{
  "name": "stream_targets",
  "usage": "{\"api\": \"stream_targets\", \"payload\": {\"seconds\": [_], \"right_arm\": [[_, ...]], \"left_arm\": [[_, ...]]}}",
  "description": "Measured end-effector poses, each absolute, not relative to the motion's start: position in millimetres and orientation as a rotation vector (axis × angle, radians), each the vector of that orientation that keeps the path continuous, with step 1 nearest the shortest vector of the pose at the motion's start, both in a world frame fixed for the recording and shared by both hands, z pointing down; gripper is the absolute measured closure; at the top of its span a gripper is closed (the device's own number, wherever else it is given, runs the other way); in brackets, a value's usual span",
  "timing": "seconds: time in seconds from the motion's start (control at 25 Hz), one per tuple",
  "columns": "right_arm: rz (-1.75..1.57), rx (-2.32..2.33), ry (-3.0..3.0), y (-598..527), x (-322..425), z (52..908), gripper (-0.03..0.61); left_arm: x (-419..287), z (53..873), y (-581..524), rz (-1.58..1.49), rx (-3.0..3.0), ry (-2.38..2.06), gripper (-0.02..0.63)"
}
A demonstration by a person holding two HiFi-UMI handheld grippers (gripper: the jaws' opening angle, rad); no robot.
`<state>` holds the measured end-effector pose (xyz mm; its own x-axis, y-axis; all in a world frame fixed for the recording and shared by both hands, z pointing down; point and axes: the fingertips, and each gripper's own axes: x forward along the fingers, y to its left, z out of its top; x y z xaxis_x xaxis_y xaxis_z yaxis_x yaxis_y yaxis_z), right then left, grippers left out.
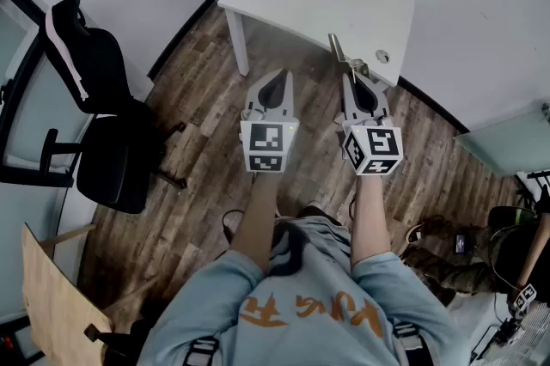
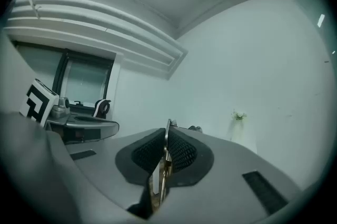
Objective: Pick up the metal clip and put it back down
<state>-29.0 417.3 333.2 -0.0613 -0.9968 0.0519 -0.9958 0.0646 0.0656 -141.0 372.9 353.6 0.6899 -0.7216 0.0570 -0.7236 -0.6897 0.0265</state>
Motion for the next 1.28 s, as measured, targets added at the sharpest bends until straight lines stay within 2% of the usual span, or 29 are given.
{"api": "stream_targets", "payload": {"seconds": [0.92,1.28], "right_arm": [[-0.111,2.233,-2.183,398.7,-9.1,302.5,0.549],[-0.174,2.239,-2.183,357.1,1.4,287.4,0.549]], "left_arm": [[-136.8,330.7,336.9,-0.054,2.932,-1.099,0.589],[-137.5,328.5,294.3,-0.094,2.914,-1.129,0.589]]}}
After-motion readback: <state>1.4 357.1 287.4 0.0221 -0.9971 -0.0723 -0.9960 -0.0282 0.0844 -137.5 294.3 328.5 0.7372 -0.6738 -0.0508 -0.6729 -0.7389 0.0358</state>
